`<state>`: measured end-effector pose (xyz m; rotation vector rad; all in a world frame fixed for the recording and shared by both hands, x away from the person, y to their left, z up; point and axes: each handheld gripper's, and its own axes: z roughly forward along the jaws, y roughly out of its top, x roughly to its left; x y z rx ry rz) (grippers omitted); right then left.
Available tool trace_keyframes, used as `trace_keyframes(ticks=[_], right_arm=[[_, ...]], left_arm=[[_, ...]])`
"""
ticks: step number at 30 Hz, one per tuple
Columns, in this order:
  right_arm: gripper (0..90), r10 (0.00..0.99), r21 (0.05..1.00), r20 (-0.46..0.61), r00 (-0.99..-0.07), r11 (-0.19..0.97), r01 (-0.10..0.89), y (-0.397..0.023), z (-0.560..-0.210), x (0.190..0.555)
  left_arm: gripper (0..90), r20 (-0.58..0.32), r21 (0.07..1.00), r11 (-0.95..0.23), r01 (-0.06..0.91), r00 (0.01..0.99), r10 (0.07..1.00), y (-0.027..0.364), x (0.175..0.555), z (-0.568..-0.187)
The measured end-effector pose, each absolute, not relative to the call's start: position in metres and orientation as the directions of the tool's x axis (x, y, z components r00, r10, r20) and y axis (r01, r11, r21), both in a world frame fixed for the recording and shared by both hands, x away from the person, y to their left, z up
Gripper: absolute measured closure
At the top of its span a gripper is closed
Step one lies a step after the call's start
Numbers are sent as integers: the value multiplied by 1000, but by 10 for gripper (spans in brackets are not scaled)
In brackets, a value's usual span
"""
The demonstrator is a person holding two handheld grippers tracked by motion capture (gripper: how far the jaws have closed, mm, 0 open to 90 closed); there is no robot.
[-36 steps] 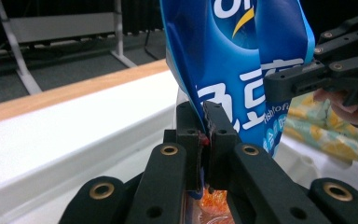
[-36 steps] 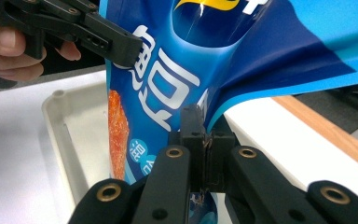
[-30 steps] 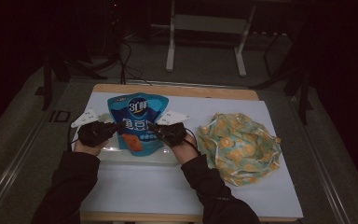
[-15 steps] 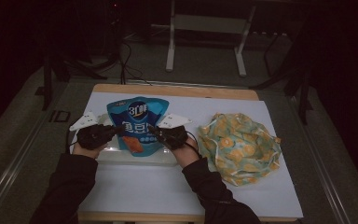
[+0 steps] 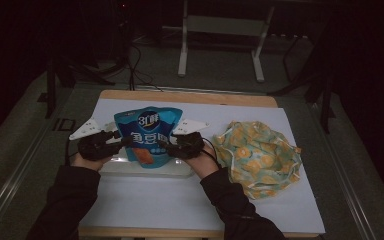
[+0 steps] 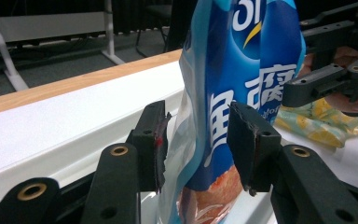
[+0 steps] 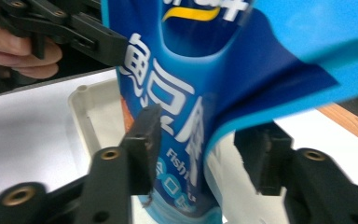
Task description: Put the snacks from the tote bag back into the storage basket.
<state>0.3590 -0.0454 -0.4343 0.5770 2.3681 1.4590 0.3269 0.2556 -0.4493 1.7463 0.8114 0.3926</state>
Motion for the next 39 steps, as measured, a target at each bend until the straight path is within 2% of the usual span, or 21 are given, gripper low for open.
trace_keyframes(ticks=[6, 7, 10, 13, 15, 20, 23, 24, 29, 33, 39], right_arm=[[437, 486, 899, -18, -874, 390, 199, -54, -434, 359], [393, 489, 901, -8, -872, 381, 206, -59, -433, 359], [358, 493, 902, 9, -870, 372, 221, -66, -431, 359], [333, 503, 901, 11, -864, 369, 226, -71, -430, 358], [294, 503, 903, 26, -864, 358, 236, -77, -429, 356], [231, 495, 899, 50, -868, 355, 255, -86, -426, 353], [219, 494, 898, 43, -868, 362, 251, -88, -425, 351], [206, 487, 896, 33, -873, 372, 242, -92, -425, 348], [184, 494, 901, 42, -868, 358, 247, -103, -422, 343], [176, 510, 897, 28, -860, 366, 247, -110, -423, 340], [163, 515, 895, 15, -857, 376, 241, -124, -421, 334]], left_arm=[[502, -159, 928, -148, 341, 724, 671, 256, 323, -448], [461, -158, 927, -155, 342, 730, 664, 256, 322, -447], [393, -150, 914, -182, 364, 718, 680, 256, 319, -447], [387, -140, 914, -186, 360, 712, 688, 258, 316, -447], [346, -146, 915, -177, 363, 706, 693, 260, 313, -447], [347, -131, 915, -187, 358, 702, 700, 264, 302, -447], [345, -124, 915, -191, 355, 699, 704, 265, 298, -446], [288, -146, 912, -175, 371, 693, 706, 269, 291, -445], [245, -111, 916, -189, 353, 679, 726, 267, 278, -442], [138, -133, 919, -183, 350, 710, 691, 264, 270, -442], [108, -172, 915, -165, 369, 724, 669, 255, 260, -449]])
